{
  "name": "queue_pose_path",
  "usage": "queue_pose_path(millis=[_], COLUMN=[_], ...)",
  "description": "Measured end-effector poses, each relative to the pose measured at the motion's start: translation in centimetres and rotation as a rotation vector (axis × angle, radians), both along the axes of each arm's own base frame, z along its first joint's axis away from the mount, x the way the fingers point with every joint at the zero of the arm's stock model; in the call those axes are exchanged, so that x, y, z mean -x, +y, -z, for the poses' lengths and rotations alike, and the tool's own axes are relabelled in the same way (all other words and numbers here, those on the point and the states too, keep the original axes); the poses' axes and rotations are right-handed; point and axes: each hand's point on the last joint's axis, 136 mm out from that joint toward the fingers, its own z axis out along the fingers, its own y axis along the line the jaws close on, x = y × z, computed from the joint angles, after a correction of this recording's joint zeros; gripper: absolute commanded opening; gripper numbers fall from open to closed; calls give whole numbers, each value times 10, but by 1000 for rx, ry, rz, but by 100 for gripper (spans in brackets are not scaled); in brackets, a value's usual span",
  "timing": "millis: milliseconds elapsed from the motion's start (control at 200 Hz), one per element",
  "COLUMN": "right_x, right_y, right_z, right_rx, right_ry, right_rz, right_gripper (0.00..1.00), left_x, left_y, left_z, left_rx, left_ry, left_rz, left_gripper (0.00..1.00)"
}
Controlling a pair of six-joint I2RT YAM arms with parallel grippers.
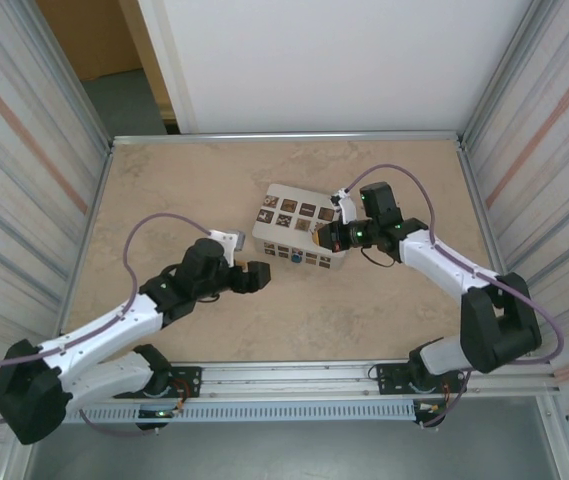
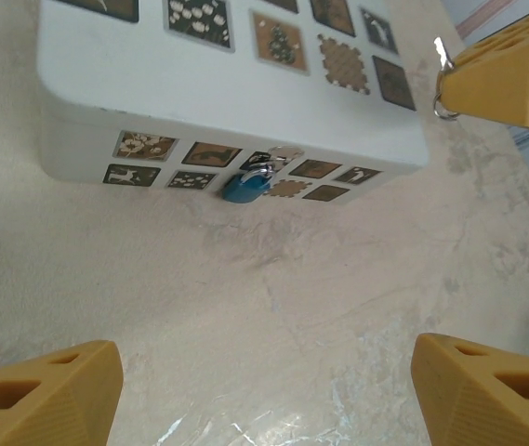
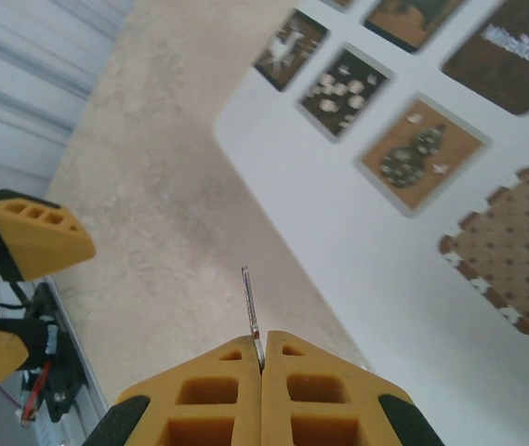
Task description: Unlock the padlock with the key
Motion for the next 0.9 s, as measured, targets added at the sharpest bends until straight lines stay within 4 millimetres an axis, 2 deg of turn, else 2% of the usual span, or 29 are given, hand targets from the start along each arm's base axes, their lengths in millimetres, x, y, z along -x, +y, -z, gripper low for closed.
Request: queue_pose_path(millis=[140, 281, 516, 897], right_x=[-11, -17, -28, -27], right_y=[-1, 0, 2, 8], right_z=[23, 36, 45, 47], right_rx=[-8, -19, -39, -85], right_ry=[76, 117, 138, 125], right_rz=[31, 42, 38, 24], right_gripper=[0, 0, 0, 0], left_x=[-6, -11, -18, -31], left_y=[-7, -13, -21, -42], left_z=[17, 33, 48, 72], left_rx=[-7, -10, 5, 49], left_ry=[46, 85, 127, 158], left_rz=[-10, -24, -43, -31], left_gripper=[81, 81, 81, 76])
